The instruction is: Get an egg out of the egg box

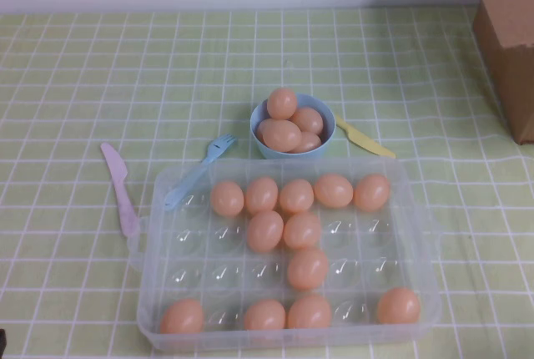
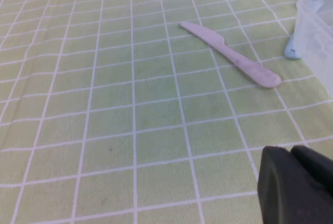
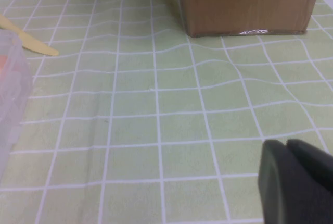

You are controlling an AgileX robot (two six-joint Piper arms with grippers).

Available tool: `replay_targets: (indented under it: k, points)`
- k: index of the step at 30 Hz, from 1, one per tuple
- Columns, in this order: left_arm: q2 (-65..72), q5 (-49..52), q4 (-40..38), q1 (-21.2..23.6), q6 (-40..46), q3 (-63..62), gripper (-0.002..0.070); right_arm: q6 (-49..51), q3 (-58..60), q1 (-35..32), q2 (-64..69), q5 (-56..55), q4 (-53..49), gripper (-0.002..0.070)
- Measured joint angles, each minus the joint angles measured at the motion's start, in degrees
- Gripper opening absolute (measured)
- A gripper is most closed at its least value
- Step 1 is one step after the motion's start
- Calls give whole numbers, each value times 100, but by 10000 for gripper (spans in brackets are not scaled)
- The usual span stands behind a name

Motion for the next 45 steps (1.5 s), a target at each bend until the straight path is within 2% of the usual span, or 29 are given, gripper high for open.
replay_targets:
  k: [18, 29, 33, 38, 41, 45]
  points:
    - [0, 0, 0, 0, 0, 0, -4, 0, 0, 0, 0, 0, 0, -17]
    - [0, 0, 0, 0, 0, 0, -4, 0, 0, 0, 0, 0, 406, -17]
    - [0, 0, 0, 0, 0, 0, -4, 0, 0, 0, 0, -143, 1637, -17]
    - [0, 0, 0, 0, 0, 0, -4, 0, 0, 0, 0, -665, 4853, -17]
    - [0, 0, 0, 0, 0, 0, -4, -254, 0, 0, 0, -771, 5489, -17]
    - [0, 0, 0, 0, 0, 0, -4, -845, 0, 0, 0, -761, 5705, -17]
